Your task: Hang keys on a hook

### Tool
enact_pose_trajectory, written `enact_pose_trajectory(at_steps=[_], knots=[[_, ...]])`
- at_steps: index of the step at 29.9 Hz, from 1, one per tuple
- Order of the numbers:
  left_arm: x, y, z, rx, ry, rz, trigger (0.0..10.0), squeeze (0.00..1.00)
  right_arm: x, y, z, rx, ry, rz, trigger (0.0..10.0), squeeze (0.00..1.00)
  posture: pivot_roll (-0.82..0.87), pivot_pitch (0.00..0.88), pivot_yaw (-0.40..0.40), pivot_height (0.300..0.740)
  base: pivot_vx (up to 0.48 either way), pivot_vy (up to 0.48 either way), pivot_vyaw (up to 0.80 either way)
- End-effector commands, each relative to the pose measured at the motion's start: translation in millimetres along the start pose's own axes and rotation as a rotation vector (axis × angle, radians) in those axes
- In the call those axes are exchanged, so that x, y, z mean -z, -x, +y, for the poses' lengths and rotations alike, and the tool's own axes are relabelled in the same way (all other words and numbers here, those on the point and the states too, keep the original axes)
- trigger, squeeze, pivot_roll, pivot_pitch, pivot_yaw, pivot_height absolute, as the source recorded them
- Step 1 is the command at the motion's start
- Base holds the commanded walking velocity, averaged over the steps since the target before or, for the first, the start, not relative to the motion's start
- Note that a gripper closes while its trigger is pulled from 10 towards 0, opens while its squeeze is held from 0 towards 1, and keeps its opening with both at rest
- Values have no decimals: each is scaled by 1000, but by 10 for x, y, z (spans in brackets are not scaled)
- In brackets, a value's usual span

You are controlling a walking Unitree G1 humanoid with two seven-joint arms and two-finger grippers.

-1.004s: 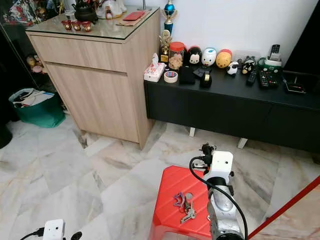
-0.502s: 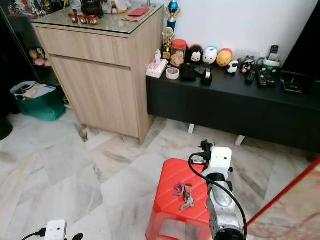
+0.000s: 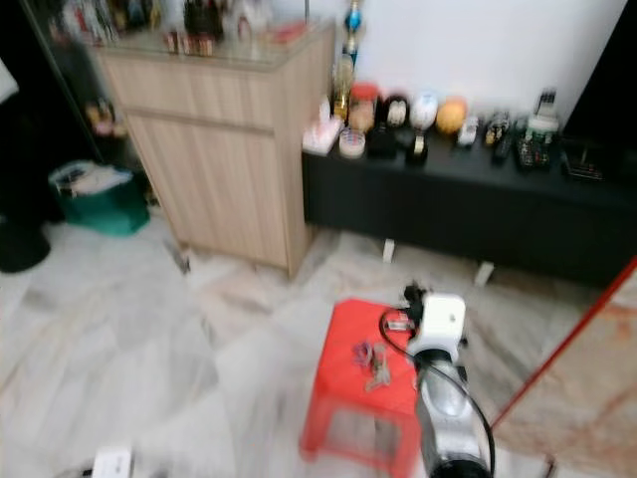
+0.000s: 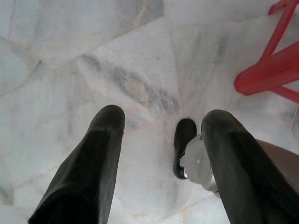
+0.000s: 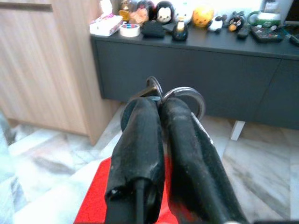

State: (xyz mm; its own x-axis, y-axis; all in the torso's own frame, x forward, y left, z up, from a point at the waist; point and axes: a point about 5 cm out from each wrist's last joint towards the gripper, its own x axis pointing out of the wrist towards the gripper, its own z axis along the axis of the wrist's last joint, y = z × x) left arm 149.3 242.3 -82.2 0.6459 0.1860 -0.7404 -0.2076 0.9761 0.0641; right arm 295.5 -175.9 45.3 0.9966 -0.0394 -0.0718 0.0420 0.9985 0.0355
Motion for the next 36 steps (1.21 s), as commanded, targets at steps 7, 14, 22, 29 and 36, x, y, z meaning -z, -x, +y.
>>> enact_pose_trajectory(at_steps=[7,14,22,29,36], knots=[[1,-5,-2,-7,2,10,10000,0,-4,-12,-41,17,2,9,10000,0,27,0,-29,740,0,0,0],[-8,-7,-15,-1,-2,3,10000,0,33,-8,-85,50,3,38,10000,0,25,0,-31,740,0,0,-111],[-48,-21,-44,5,-7,-12,10000,0,3,-23,-61,41,3,16,10000,0,28,0,-32,740,0,0,-387],[-57,-23,-69,10,-8,-22,10000,0,-1,-34,-65,45,9,20,10000,0,28,0,-31,740,0,0,0],[-87,-31,-82,17,-15,-34,10000,0,3,-37,-46,41,8,20,10000,0,27,0,-28,740,0,-148,0]])
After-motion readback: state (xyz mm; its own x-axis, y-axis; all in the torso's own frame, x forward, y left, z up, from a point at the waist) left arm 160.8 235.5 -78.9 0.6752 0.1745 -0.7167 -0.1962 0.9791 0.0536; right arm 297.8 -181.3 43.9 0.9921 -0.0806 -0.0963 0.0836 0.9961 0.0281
